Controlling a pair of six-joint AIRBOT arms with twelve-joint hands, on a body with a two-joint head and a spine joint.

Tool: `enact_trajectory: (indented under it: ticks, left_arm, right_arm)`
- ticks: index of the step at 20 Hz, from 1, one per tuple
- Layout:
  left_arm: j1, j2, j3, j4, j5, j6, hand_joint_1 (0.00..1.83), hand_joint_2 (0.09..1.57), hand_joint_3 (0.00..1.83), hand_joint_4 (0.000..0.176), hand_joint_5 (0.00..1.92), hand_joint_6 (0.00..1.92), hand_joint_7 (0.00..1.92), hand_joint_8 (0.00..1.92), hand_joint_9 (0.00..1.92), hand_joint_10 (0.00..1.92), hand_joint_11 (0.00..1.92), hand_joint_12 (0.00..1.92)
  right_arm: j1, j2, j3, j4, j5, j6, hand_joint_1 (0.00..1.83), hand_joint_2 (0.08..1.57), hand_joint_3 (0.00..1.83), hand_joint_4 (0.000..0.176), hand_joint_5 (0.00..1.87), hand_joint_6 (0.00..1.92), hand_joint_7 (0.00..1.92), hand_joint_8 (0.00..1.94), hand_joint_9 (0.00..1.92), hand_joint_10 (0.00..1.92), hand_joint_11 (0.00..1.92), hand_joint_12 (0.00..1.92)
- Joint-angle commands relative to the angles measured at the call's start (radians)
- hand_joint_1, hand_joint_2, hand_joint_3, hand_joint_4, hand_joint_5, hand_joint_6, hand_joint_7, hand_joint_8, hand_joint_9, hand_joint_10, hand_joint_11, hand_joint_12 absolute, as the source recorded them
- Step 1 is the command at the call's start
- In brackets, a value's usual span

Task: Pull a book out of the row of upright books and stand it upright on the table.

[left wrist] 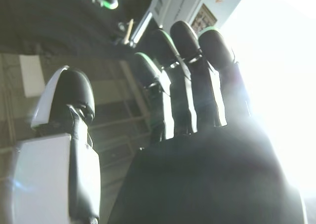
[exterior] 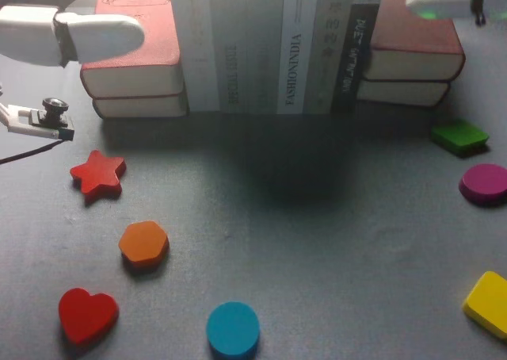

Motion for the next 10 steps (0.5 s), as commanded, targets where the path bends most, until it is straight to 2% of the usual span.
enact_trajectory:
  ticks: [1, 3, 4, 6, 7, 9, 10]
  left_arm:
    - [-0.014, -0.007, 0.004, -0.058, -0.097, -0.011, 1.04, 0.89, 0.03, 0.041, 0.36, 0.03, 0.34, 0.0, 0.36, 0.05, 0.0, 1.03]
    - [-0.02, -0.012, 0.006, -0.049, -0.094, -0.011, 1.0, 0.89, 0.01, 0.041, 0.36, 0.02, 0.36, 0.01, 0.38, 0.04, 0.0, 1.07]
    - [-0.023, -0.013, 0.007, -0.045, -0.093, -0.011, 0.97, 0.9, 0.01, 0.031, 0.36, 0.02, 0.36, 0.01, 0.39, 0.03, 0.0, 1.11]
    - [-0.028, -0.014, 0.007, -0.04, -0.093, -0.011, 0.94, 0.91, 0.01, 0.041, 0.36, 0.01, 0.37, 0.01, 0.39, 0.03, 0.0, 1.11]
    - [-0.03, -0.014, 0.007, -0.038, -0.093, -0.011, 0.89, 0.9, 0.01, 0.044, 0.36, 0.01, 0.37, 0.01, 0.39, 0.03, 0.0, 1.11]
    - [-0.035, -0.016, 0.007, -0.032, -0.092, -0.011, 0.88, 0.9, 0.01, 0.036, 0.36, 0.01, 0.37, 0.01, 0.39, 0.03, 0.0, 1.1]
    - [-0.036, -0.016, 0.007, -0.03, -0.091, -0.011, 0.87, 0.89, 0.01, 0.042, 0.35, 0.0, 0.35, 0.0, 0.38, 0.02, 0.0, 1.06]
  right_arm:
    - [0.038, -0.007, 0.01, 0.037, 0.045, 0.005, 0.81, 1.09, 0.01, 0.063, 0.41, 0.04, 0.24, 0.01, 0.21, 0.26, 0.0, 1.39]
    - [0.056, -0.013, 0.022, 0.028, 0.026, 0.007, 0.73, 1.09, 0.0, 0.078, 0.4, 0.02, 0.22, 0.0, 0.19, 0.25, 0.0, 1.35]
    - [0.06, -0.016, 0.03, 0.028, 0.022, 0.011, 0.74, 1.1, 0.01, 0.081, 0.39, 0.01, 0.21, 0.0, 0.17, 0.24, 0.0, 1.34]
    - [0.079, -0.028, 0.047, 0.019, 0.014, 0.023, 0.77, 1.09, 0.0, 0.085, 0.39, 0.01, 0.2, 0.0, 0.16, 0.25, 0.0, 1.41]
    - [0.093, -0.037, 0.055, 0.008, 0.001, 0.023, 0.77, 1.09, 0.0, 0.084, 0.39, 0.01, 0.22, 0.0, 0.15, 0.25, 0.0, 1.36]
    - [0.116, -0.062, 0.077, -0.022, -0.035, 0.023, 0.75, 1.08, 0.0, 0.095, 0.4, 0.0, 0.21, 0.0, 0.12, 0.26, 0.0, 1.37]
    - [0.121, -0.068, 0.083, -0.027, -0.046, 0.023, 0.76, 1.08, 0.0, 0.096, 0.38, 0.0, 0.18, 0.0, 0.11, 0.29, 0.0, 1.36]
